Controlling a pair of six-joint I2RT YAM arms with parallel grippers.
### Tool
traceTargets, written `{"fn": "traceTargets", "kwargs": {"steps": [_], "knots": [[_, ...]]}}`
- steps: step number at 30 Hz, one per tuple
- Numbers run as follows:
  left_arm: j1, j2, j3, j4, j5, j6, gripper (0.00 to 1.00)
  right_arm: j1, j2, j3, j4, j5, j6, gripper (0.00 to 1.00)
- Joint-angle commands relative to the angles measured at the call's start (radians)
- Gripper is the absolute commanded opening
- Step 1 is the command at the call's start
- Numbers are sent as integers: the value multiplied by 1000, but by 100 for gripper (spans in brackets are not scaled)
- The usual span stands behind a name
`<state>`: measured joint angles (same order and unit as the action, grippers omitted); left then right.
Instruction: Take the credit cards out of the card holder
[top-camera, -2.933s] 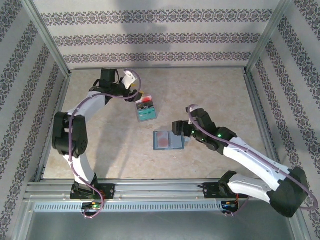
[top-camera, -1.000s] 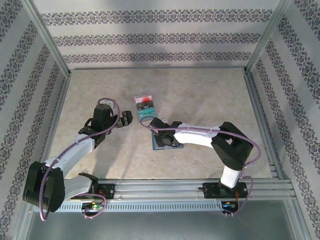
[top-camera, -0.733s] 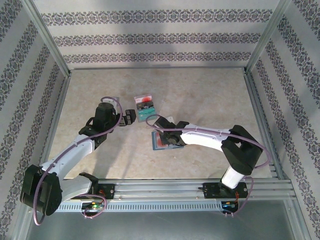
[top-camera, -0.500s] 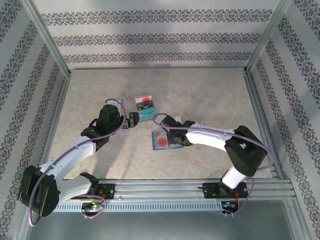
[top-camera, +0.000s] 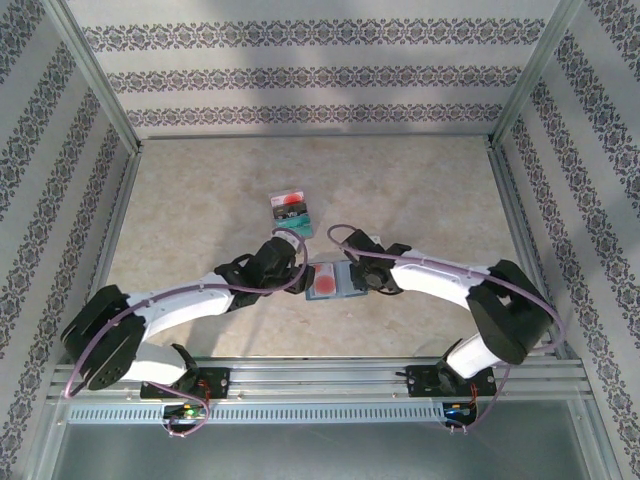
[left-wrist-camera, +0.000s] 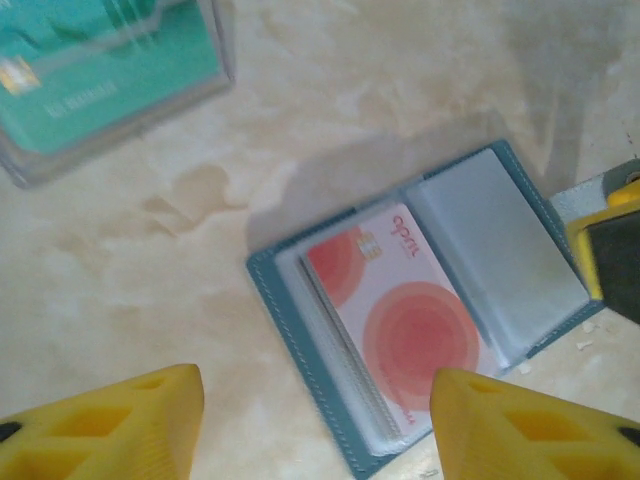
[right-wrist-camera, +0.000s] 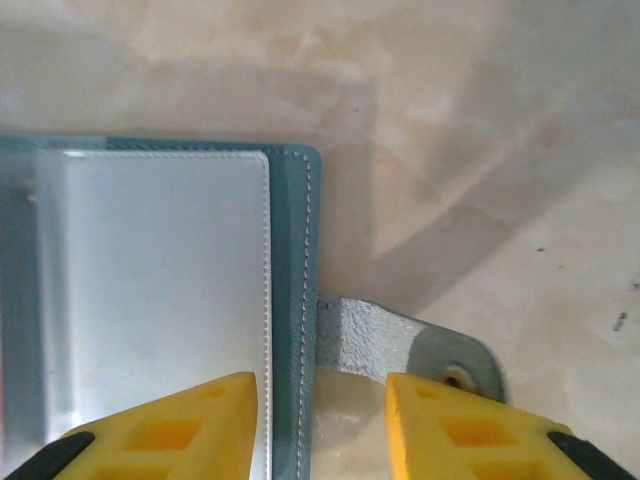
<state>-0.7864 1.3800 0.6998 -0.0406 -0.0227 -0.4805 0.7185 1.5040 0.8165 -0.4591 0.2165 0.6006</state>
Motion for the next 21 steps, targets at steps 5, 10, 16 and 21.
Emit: {"fn": "traceTargets", "kwargs": {"steps": [5,10,16,21], "knots": [[4,124,-10,167,122,-102,38,-39,-188,-41,72,-142,54,35],[19,196,4,228,183,-118,33,-45,-171,-74,210,-305,105,32],[48,252,5,265,228,-137,30,-46,-55,-94,390,-442,158,28],[62,258,-13,288,244,-152,28,-61,38,-86,444,-488,172,22]]}}
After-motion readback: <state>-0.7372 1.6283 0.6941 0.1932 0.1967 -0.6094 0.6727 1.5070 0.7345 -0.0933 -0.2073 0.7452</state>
